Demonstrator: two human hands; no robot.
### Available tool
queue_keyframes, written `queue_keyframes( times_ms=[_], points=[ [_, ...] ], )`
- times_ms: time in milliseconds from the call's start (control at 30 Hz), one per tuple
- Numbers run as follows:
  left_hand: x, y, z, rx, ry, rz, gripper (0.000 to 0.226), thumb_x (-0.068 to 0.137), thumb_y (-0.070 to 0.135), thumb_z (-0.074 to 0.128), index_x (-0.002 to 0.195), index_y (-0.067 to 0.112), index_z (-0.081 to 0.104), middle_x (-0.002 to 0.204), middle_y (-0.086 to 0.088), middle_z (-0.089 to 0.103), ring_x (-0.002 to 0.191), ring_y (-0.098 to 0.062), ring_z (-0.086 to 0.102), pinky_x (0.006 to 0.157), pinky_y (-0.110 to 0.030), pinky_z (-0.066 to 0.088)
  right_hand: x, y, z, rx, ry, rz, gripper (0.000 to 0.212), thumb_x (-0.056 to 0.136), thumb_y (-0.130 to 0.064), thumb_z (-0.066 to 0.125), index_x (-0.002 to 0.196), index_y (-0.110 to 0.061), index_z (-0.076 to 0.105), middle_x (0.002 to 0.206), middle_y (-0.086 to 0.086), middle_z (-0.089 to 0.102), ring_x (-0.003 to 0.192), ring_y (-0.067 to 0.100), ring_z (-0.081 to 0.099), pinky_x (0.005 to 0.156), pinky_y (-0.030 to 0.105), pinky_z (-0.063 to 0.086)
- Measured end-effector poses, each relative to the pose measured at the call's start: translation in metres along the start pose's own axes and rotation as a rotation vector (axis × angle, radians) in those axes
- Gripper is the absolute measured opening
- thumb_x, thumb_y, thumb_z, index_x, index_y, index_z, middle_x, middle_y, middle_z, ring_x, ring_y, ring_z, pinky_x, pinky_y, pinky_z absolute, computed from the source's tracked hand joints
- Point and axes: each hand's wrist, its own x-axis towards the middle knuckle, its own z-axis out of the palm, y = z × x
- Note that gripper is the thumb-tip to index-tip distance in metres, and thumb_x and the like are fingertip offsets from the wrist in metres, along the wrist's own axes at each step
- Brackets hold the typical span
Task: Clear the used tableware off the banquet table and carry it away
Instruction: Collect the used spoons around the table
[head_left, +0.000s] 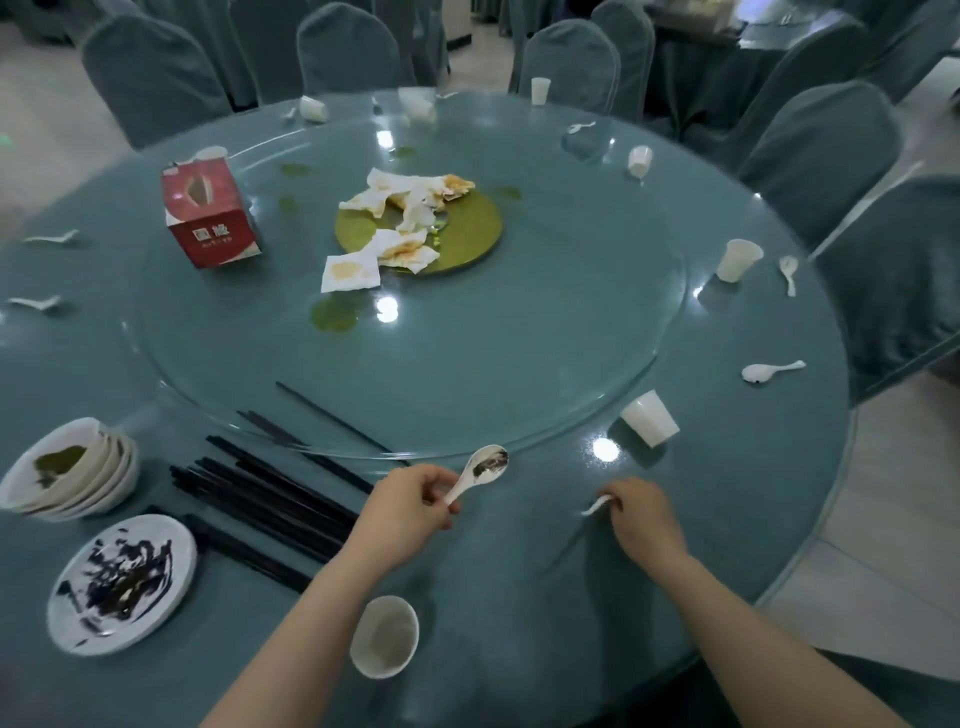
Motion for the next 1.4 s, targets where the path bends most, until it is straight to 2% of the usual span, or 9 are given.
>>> queue_keyframes(
  times_ms=[133, 267, 433, 600, 733, 900, 1033, 1200, 1400],
  points=[
    [-0.01, -0.008, 0.002, -0.087, -0.03, 0.013, 0.032, 0.083, -0.002, 0.053, 0.102, 0.017, 0.07, 0.081, -0.002, 0.074, 0.067, -0.013, 0.067, 0.065, -0.022, 0.051, -0.03, -0.033, -0.019, 0.334, 0.111, -0.001, 0.014, 0.088, -0.008, 0.06, 0.092, -0.02, 0.066, 0.082, -0.006, 0.067, 0.081, 0.02, 0.062, 0.062, 0.017, 0.038],
    [-0.023, -0.008, 0.0, -0.132, -0.09, 0.067, 0.033, 0.083, -0.002, 0.052, 0.097, 0.022, 0.069, 0.08, -0.001, 0.073, 0.065, -0.01, 0.065, 0.073, -0.031, 0.054, -0.074, -0.07, -0.053, 0.503, 0.268, -0.013, 0.013, 0.081, -0.013, 0.071, 0.078, -0.021, 0.062, 0.073, -0.01, 0.066, 0.07, 0.007, 0.06, 0.059, 0.009, 0.039],
    [-0.038, 0.002, 0.002, -0.202, -0.176, 0.136, 0.033, 0.086, -0.001, 0.054, 0.097, 0.027, 0.068, 0.086, -0.004, 0.074, 0.07, -0.012, 0.066, 0.077, -0.031, 0.054, -0.133, -0.095, -0.081, 0.68, 0.336, -0.021, 0.019, 0.082, -0.007, 0.071, 0.077, -0.025, 0.071, 0.076, -0.008, 0.069, 0.065, 0.003, 0.058, 0.063, 0.014, 0.045],
    [-0.062, 0.028, 0.024, -0.167, -0.365, 0.229, 0.034, 0.088, -0.005, 0.051, 0.113, 0.013, 0.068, 0.088, -0.006, 0.072, 0.066, -0.007, 0.061, 0.061, -0.013, 0.047, -0.178, -0.089, -0.09, 0.829, 0.313, 0.108, 0.022, 0.078, -0.006, 0.075, 0.086, -0.022, 0.063, 0.063, -0.008, 0.055, 0.052, -0.003, 0.049, 0.054, 0.011, 0.041],
    [-0.084, 0.054, 0.049, -0.116, -0.453, 0.332, 0.036, 0.088, 0.0, 0.053, 0.113, 0.019, 0.071, 0.084, -0.001, 0.072, 0.072, -0.01, 0.06, 0.074, -0.025, 0.049, -0.196, -0.072, -0.098, 0.909, 0.372, 0.232, 0.027, 0.078, -0.011, 0.074, 0.094, -0.028, 0.06, 0.076, 0.005, 0.063, 0.061, 0.01, 0.06, 0.062, 0.026, 0.051],
    [-0.107, 0.091, 0.088, -0.133, -0.522, 0.416, 0.036, 0.093, 0.007, 0.049, 0.101, 0.034, 0.072, 0.09, -0.001, 0.075, 0.078, -0.01, 0.065, 0.077, -0.027, 0.052, -0.214, -0.028, -0.109, 0.954, 0.479, 0.318, 0.014, 0.08, -0.009, 0.071, 0.085, -0.021, 0.067, 0.08, 0.004, 0.069, 0.057, 0.004, 0.063, 0.054, 0.018, 0.05],
    [-0.129, 0.13, 0.143, -0.163, -0.564, 0.492, 0.031, 0.088, 0.009, 0.062, 0.09, 0.039, 0.07, 0.079, -0.002, 0.074, 0.068, -0.005, 0.063, 0.067, -0.018, 0.05, -0.237, 0.026, -0.128, 1.021, 0.529, 0.389, 0.01, 0.081, -0.008, 0.069, 0.083, -0.018, 0.066, 0.069, -0.003, 0.068, 0.059, 0.011, 0.062, 0.058, 0.026, 0.051],
    [-0.154, 0.186, 0.232, -0.165, -0.512, 0.514, 0.048, 0.086, 0.0, 0.059, 0.071, 0.044, 0.073, 0.079, -0.009, 0.075, 0.072, -0.02, 0.068, 0.079, -0.033, 0.054, -0.277, 0.118, -0.172, 1.016, 0.542, 0.323, 0.009, 0.079, -0.012, 0.073, 0.083, -0.016, 0.066, 0.063, -0.006, 0.067, 0.056, 0.006, 0.058, 0.054, 0.021, 0.046],
    [-0.171, 0.249, 0.31, -0.252, -0.438, 0.487, 0.035, 0.087, -0.001, 0.057, 0.088, 0.03, 0.073, 0.074, 0.0, 0.074, 0.065, -0.01, 0.065, 0.069, -0.023, 0.054, -0.298, 0.224, -0.241, 1.048, 0.471, 0.236, 0.003, 0.084, -0.02, 0.071, 0.085, -0.019, 0.069, 0.071, -0.003, 0.07, 0.06, 0.004, 0.062, 0.059, 0.019, 0.05]
  ],
)
